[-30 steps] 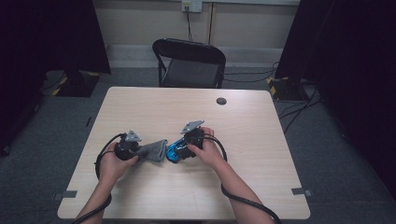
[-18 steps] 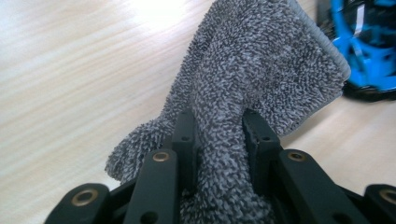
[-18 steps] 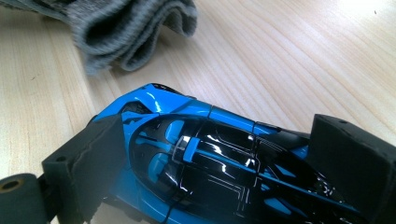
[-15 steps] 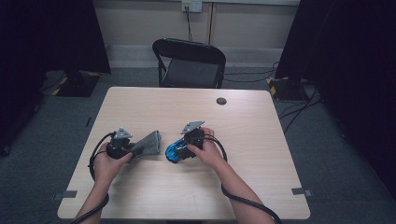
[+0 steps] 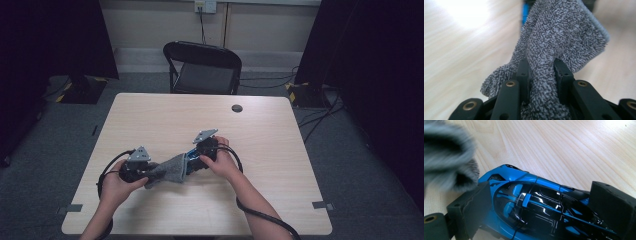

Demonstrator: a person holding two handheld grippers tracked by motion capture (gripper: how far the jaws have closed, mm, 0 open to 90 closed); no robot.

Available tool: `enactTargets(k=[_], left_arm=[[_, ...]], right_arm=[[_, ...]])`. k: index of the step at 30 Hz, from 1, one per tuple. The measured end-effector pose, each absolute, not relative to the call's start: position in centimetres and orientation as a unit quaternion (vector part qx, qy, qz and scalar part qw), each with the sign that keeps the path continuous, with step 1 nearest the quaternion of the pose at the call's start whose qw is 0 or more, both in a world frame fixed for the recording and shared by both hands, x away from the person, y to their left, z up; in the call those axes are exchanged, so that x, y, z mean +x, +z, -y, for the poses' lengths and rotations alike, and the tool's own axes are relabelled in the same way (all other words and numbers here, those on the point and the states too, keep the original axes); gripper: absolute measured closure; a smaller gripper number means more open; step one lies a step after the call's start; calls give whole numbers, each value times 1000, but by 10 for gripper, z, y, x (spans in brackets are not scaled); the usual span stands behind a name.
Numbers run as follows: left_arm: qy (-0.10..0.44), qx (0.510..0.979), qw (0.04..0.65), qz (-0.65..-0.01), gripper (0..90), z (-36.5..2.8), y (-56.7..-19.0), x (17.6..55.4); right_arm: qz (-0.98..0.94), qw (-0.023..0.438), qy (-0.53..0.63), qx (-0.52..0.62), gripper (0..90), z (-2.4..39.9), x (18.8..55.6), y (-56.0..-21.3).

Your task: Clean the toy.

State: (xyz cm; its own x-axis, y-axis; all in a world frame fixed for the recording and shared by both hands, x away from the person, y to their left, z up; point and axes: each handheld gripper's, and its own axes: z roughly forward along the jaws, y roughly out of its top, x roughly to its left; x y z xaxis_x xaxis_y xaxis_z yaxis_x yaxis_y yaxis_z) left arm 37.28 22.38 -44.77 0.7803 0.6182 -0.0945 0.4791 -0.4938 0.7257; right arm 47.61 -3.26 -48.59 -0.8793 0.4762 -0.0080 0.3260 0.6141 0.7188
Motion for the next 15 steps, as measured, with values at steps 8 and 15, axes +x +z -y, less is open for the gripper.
enactTargets(k=[8, 15], left_arm=[[45, 879, 391, -270, 706, -187, -457, 355], [25, 889, 383, -248, 706, -177, -464, 346]], right_arm=[[-896, 97, 370, 224, 44, 32, 477, -484], [-896, 98, 371, 223, 44, 32, 476, -485]])
